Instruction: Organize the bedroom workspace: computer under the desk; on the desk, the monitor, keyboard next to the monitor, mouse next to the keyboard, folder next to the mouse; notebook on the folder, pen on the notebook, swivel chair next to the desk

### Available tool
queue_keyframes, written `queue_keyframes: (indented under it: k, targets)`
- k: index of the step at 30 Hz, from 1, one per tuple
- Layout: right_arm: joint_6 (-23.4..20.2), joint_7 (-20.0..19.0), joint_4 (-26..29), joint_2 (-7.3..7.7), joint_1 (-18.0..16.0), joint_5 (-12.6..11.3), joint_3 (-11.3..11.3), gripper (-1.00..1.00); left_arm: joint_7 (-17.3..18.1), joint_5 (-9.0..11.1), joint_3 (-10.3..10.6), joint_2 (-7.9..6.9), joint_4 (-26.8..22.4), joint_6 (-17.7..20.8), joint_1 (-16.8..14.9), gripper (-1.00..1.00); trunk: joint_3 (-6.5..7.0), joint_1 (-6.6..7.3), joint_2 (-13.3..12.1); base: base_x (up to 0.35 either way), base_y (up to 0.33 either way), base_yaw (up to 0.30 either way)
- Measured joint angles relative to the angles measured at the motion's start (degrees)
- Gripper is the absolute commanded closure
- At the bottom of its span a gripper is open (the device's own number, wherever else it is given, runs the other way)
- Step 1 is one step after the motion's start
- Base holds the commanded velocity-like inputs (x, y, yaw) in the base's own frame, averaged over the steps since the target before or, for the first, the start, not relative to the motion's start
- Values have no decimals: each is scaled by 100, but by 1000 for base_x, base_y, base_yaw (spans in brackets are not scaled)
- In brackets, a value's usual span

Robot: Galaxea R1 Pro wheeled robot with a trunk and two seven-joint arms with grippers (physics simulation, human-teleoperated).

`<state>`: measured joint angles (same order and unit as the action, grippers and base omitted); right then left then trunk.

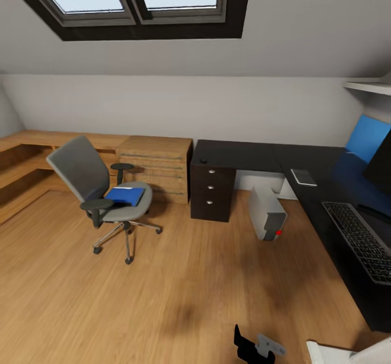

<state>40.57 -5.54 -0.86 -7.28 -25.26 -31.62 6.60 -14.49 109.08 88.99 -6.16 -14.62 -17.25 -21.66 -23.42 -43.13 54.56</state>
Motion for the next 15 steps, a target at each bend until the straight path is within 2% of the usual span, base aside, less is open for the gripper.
queue_keyframes:
  k: [9, 15]
  targets:
    - [1, 0, 0, -1, 1, 0, 7, -100, 0, -2, 0, 0, 2, 0, -2, -100, 27, 0, 0, 0, 0, -249]
    - [-7, 0, -1, -7, 0, 0, 7, -100, 0, -4, 0, -1, 2, -2, -1, -100, 33, 3, 1, 207, 0, -79]
